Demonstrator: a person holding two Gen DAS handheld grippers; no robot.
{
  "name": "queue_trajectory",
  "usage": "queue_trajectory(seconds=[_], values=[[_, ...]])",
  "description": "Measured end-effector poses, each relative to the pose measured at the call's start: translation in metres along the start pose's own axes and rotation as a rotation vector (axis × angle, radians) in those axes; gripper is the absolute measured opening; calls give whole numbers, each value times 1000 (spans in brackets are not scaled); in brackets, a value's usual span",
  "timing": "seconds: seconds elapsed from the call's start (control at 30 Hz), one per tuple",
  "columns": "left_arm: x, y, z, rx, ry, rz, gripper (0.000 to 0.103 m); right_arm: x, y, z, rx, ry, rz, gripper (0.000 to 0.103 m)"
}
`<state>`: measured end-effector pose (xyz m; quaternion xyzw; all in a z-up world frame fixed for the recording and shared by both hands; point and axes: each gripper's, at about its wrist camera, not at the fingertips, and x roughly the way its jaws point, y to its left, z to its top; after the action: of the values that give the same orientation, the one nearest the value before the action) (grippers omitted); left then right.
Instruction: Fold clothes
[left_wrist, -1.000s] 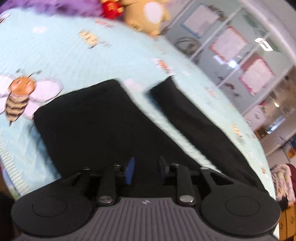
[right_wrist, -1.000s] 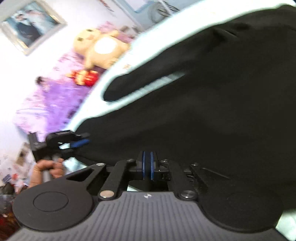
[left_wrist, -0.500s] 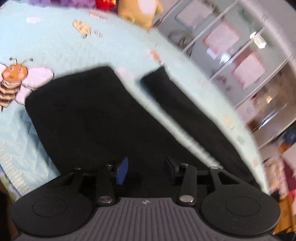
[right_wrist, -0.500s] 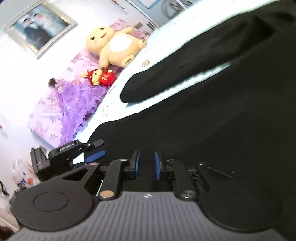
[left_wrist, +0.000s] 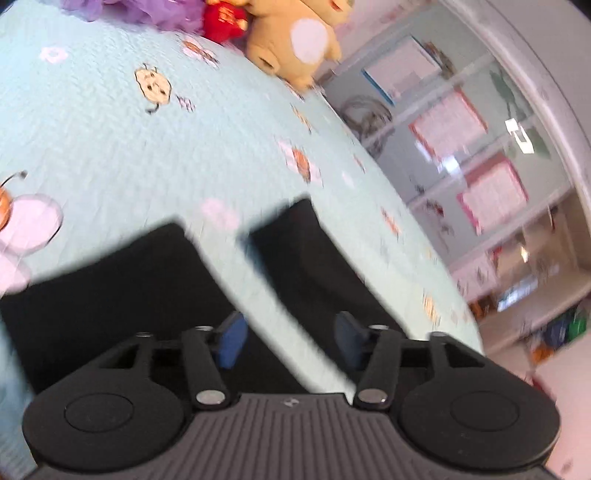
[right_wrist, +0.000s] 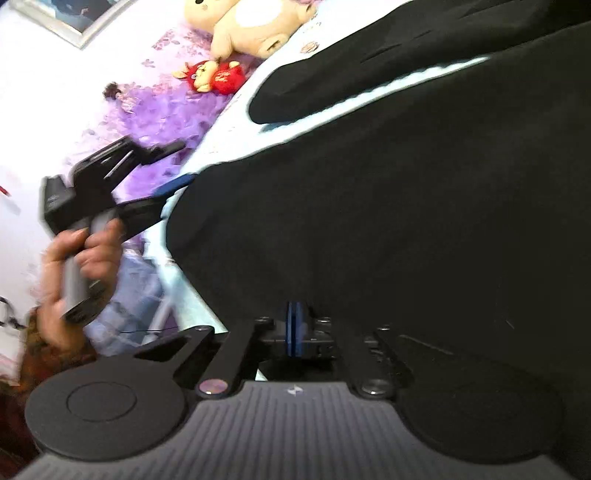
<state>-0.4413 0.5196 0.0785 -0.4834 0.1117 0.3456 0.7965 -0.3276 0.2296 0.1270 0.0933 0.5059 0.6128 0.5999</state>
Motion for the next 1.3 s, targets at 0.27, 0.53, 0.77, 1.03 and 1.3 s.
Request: queue_trajectory(seconds=[0.27,0.53,0.77,1.03,1.3], values=[[70,-3,44,34,-38,143,69,-5,-38,43,-26,-187,-26,26],[117,-9,59,141,-63,80,65,11,-79,33,80,-203,37,9],[148,-23,70,299,30,23,5,10,-88,34,143,-212,86,8],[107,-12,81,285,105,-100,3,12,-81,39,148,-216,92,7],[115,24,67,298,186,61,5,15,-79,40,148,-217,92,7]])
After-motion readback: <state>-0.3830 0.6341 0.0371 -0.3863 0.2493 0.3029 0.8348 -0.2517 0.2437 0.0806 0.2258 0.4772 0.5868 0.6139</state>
